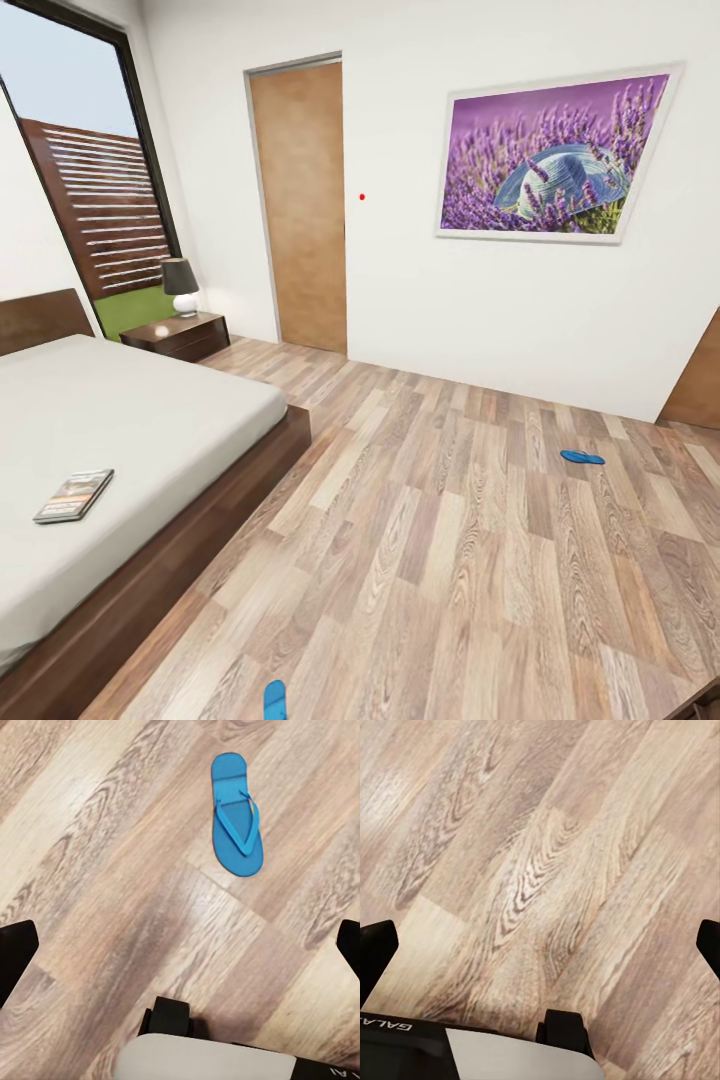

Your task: In the bedroom, move the book from the bed onto either nightstand, and place the two sandals side by side next to the bed.

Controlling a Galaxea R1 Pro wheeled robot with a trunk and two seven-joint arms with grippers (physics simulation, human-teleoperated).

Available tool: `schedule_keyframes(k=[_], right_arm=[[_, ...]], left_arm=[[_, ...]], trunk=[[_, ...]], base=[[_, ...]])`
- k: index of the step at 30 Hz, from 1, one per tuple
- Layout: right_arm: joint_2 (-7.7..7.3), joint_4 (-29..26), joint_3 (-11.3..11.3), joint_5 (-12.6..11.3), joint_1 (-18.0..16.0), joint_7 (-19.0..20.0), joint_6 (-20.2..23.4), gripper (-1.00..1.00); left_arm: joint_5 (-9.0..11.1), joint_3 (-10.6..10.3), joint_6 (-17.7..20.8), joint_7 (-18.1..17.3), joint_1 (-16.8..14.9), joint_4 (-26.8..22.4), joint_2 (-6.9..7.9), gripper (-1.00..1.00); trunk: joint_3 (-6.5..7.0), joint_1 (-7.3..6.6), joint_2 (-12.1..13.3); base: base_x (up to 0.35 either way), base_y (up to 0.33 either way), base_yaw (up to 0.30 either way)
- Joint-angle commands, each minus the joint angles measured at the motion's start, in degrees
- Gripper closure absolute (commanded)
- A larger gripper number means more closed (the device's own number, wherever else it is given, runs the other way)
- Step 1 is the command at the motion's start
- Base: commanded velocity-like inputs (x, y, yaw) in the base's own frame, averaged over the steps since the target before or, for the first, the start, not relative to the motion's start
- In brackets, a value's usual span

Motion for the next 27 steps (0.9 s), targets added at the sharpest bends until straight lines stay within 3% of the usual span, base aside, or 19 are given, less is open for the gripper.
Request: schedule_keyframes(k=[1,13,27], right_arm=[[-0.01,0.0,0.0,0.4,0.0,0.0,-0.2,-1.00],[0.00,0.1,0.1,0.3,0.1,-0.4,0.0,-1.00],[0.07,0.1,0.1,0.3,0.1,-0.4,0.1,-1.00]], left_arm=[[0.1,0.0,-0.2,0.1,0.0,0.0,-0.01,-1.00],[0.3,0.1,-1.4,0.1,0.5,-0.1,-0.08,-1.00],[0.3,0.1,-1.7,0.1,0.6,-0.1,-0.09,-1.00]], trunk=[[-0.05,-0.01,0.0],[-0.07,-0.01,0.0],[-0.38,-0.01,0.0]], base=[[0.000,-0.032,0.000],[0.000,-0.134,0.006],[0.000,-0.038,0.113]])
